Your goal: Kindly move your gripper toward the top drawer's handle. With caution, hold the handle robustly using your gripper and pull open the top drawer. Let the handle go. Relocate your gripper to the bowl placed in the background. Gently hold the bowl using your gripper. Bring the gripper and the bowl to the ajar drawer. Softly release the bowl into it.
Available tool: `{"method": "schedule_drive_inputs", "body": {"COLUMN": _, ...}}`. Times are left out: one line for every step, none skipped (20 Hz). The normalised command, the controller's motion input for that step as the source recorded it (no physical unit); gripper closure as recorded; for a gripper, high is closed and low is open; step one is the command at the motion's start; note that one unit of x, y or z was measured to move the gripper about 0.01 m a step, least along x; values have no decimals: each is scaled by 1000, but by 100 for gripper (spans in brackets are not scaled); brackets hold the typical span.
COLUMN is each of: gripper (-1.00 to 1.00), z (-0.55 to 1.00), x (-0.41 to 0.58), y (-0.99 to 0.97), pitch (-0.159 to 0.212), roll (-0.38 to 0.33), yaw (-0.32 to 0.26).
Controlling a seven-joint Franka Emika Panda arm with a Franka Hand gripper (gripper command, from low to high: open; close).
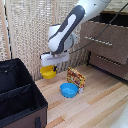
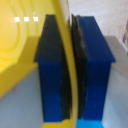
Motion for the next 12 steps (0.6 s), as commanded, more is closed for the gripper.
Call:
{"method": "schedule_drive_inputs", "body": {"gripper": 100, "z": 857, "x": 263, "y": 194, "pitch": 49, "roll": 7, "yaw": -200}}
{"method": "schedule_drive_inputs", "body": {"gripper": 100, "z": 897, "x": 291, "y": 203, "pitch": 45, "roll": 0, "yaw": -197}}
{"method": "schedule_drive_inputs", "body": {"gripper": 100, "z": 869, "x": 269, "y": 203, "pitch": 56, "roll": 0, "yaw": -191}}
{"method": "schedule_drive_inputs", "body": {"gripper": 100, "z": 877, "x": 260, "y": 191, "pitch": 66, "roll": 0, "yaw": -184}}
{"method": "schedule_drive_inputs", "body": {"gripper": 100, "z": 880, "x": 240, "y": 171, "pitch": 78, "roll": 0, "yaw": -180}}
{"method": "schedule_drive_inputs", "body": {"gripper": 100, "z": 837, "x": 174, "y": 169, "pitch": 90, "roll": 0, "yaw": -172}}
{"method": "schedule_drive_inputs", "body": {"gripper": 100, "z": 846, "x": 163, "y": 143, "pitch": 92, "roll": 0, "yaw": -177}}
{"method": "schedule_drive_inputs", "body": {"gripper": 100, "z": 837, "x": 151, "y": 143, "pitch": 86, "roll": 0, "yaw": -181}}
{"method": "schedule_drive_inputs", "body": {"gripper": 100, "z": 866, "x": 171, "y": 137, "pitch": 74, "roll": 0, "yaw": -191}}
{"method": "schedule_drive_inputs", "body": {"gripper": 100, "z": 834, "x": 146, "y": 137, "pitch": 68, "roll": 0, "yaw": -197}}
{"method": "schedule_drive_inputs", "body": {"gripper": 100, "z": 917, "x": 209, "y": 137, "pitch": 46, "roll": 0, "yaw": -207}}
{"method": "schedule_drive_inputs", "body": {"gripper": 100, "z": 909, "x": 194, "y": 131, "pitch": 41, "roll": 0, "yaw": -213}}
